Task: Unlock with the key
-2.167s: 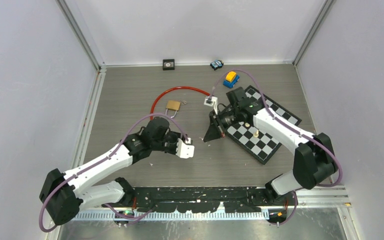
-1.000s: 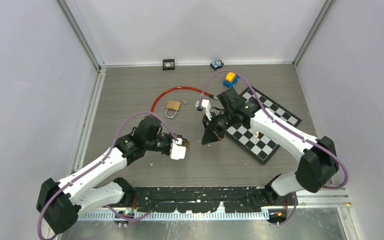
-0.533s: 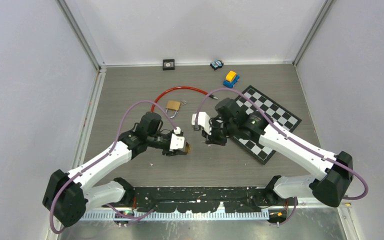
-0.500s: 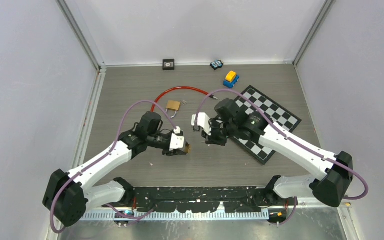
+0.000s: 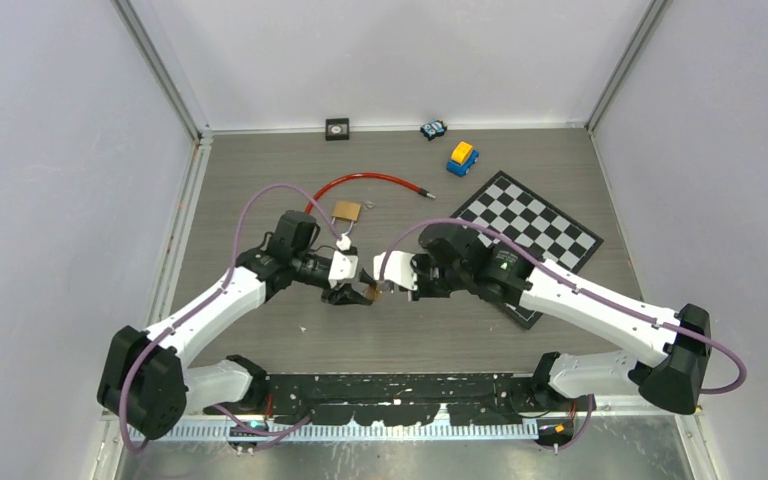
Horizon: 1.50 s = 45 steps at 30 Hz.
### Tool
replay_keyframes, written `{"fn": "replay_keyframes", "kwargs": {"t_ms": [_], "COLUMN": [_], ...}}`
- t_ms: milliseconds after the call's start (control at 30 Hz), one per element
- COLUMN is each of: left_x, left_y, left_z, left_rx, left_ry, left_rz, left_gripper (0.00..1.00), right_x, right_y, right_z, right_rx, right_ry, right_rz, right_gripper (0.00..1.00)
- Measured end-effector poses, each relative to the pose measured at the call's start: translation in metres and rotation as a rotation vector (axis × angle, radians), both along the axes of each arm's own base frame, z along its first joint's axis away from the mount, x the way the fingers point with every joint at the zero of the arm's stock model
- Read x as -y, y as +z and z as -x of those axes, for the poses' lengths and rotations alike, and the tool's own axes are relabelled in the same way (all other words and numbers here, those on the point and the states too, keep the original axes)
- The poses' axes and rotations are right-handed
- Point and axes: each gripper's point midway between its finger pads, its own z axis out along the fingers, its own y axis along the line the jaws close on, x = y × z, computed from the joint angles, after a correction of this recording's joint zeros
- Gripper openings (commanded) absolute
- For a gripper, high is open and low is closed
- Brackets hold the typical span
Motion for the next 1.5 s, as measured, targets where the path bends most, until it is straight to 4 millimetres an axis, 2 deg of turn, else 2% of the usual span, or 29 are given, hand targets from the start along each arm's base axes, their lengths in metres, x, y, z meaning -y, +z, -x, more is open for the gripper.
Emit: {"fn": "replay_keyframes", "kwargs": {"t_ms": [167, 467, 800, 1500], "left_x": [0.002, 0.006, 0.004, 0.004], "left_y": [0.003, 0.003, -0.007, -0.006], "left_z": [-0.004, -0.007, 0.002, 0.001], "left_rx": [-0.091, -0.286, -0.483, -0.598], "left_ry": [0.016, 0.017, 0.016, 0.089], "left_rz": [-0.008, -0.084, -0.173, -0.214], "left_gripper": [0.0, 0.0, 0.0, 0.0], "right_x": [-0.008, -0.015, -0.026, -0.039], "right_y": [0.001, -0.011, -0.001, 0.0], "right_z": [0.007, 0.009, 0.005, 0.0], "right_rx": [0.082, 0.21, 0.359, 0.459], "right_ry": [0.054, 0.11, 0.132, 0.124], "right_rz": [0.047, 0.182, 0.26, 0.322], "right_gripper": [0.01, 0.01, 0.01, 0.01]}}
